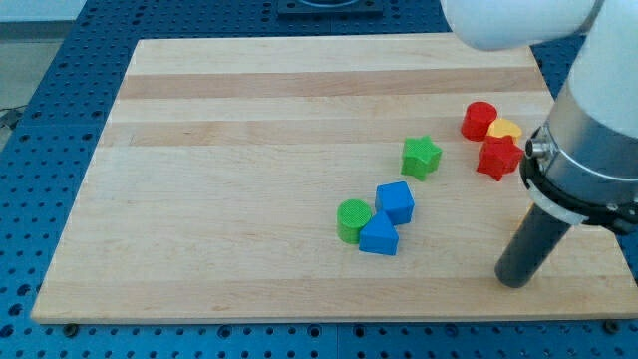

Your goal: Move the yellow hexagon to the bottom side of the red star

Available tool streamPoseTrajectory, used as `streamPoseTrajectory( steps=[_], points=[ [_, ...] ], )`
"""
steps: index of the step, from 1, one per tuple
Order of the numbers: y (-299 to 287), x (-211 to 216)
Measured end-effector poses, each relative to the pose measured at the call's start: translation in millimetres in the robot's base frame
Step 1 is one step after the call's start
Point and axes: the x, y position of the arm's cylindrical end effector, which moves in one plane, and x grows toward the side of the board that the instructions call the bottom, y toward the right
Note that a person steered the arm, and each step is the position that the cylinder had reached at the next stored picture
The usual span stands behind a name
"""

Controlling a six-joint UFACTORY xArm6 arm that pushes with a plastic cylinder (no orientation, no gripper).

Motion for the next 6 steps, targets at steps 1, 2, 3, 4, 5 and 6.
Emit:
streamPoseTrajectory(
  steps=[1,2,3,4,5,6],
  points=[
    [51.0,2.6],
    [55.8,-12.2],
    [52.2,-19.7],
    [45.5,-58.5],
    [40.0,-81.9],
    [38.5,-107.3]
  ],
)
